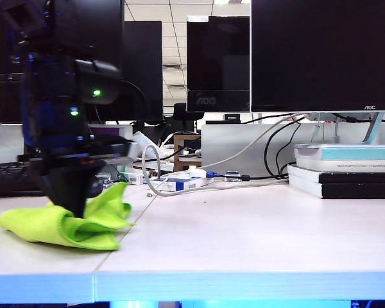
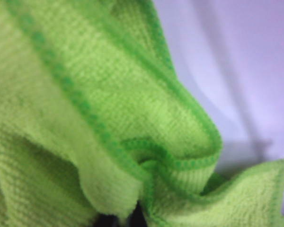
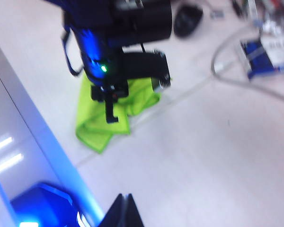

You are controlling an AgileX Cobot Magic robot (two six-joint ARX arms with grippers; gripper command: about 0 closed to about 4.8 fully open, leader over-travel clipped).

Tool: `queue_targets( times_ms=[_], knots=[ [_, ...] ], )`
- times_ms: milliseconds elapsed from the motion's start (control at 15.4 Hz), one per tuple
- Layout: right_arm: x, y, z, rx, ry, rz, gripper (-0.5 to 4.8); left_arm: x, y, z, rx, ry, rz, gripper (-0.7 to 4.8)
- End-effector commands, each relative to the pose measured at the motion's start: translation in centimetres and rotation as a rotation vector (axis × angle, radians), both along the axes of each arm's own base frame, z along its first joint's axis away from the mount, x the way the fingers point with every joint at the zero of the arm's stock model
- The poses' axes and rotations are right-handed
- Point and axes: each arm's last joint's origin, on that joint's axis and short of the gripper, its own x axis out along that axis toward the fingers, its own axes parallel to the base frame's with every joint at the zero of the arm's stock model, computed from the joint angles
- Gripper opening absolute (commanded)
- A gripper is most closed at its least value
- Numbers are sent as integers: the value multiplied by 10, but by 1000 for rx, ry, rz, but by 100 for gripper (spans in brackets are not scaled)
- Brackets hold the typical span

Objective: Wipe the table from left to right using the rag.

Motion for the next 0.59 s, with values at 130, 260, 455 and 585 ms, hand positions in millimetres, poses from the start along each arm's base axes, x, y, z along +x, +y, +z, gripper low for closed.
queue_targets(
  times_ms=[130,260,455,585],
  knots=[
    [1,-6,-1,-11,42,-93,-6,-17,-21,-26,-48,137,-30,-5],
    [1,-8,0,-22,26,-124,-6,-20,-29,-26,-54,128,-36,-5],
    [1,-12,-3,-31,69,-204,-6,-26,-41,-26,-60,115,-71,-5],
    [1,-15,-5,-54,85,-253,-6,-30,-49,-26,-66,108,-75,-5]
  ],
)
